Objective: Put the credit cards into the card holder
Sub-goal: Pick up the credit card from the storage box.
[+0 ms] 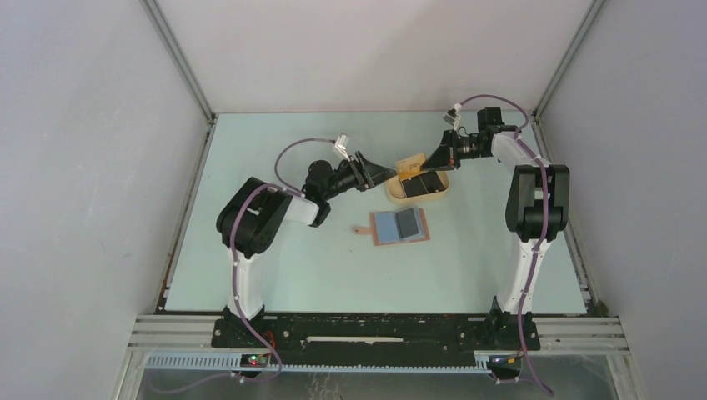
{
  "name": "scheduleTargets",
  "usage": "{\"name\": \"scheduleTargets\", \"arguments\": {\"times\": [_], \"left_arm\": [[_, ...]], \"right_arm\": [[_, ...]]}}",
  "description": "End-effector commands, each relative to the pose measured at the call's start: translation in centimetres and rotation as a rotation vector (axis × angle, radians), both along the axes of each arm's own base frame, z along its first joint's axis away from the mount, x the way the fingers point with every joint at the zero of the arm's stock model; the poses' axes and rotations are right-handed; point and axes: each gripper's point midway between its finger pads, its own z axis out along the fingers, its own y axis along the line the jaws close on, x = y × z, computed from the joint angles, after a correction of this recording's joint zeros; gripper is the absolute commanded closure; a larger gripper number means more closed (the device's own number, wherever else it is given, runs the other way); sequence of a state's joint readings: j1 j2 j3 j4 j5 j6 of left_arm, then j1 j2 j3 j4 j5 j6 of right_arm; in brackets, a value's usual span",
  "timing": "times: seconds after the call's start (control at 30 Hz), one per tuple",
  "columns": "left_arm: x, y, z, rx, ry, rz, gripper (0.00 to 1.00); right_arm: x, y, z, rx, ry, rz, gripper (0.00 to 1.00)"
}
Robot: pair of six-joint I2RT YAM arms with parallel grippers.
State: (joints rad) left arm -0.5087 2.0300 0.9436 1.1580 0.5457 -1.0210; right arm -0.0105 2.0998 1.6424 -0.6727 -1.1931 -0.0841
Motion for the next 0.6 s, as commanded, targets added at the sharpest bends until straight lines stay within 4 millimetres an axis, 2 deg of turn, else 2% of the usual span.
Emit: {"name": "scheduleTargets", "arguments": {"times": [0.0, 0.2, 0.4, 0.57], "left_arm": [[1.5, -0.9, 2.2, -0.052, -0.012, -0.007, 0.27], [1.5, -1.7, 1.9, -0.063, 0.0, -0.028, 0.3], [2.1, -2.9, 1.3, -0.047, 0.026, -0.032, 0.38], [2.0, -3.8, 1.4, -0.049, 0.024, -0.052, 0.46]], "right_arm": [[-1.1, 0.3, 3.7, 0.092, -0.072, 0.048, 1.0], [-1.2, 0.3, 3.7, 0.104, -0.061, 0.049, 1.0], [-1.4, 0.5, 3.9, 0.115, -0.059, 0.055, 1.0], [-1.2, 0.5, 3.3, 0.092, -0.043, 0.045, 1.0]]}}
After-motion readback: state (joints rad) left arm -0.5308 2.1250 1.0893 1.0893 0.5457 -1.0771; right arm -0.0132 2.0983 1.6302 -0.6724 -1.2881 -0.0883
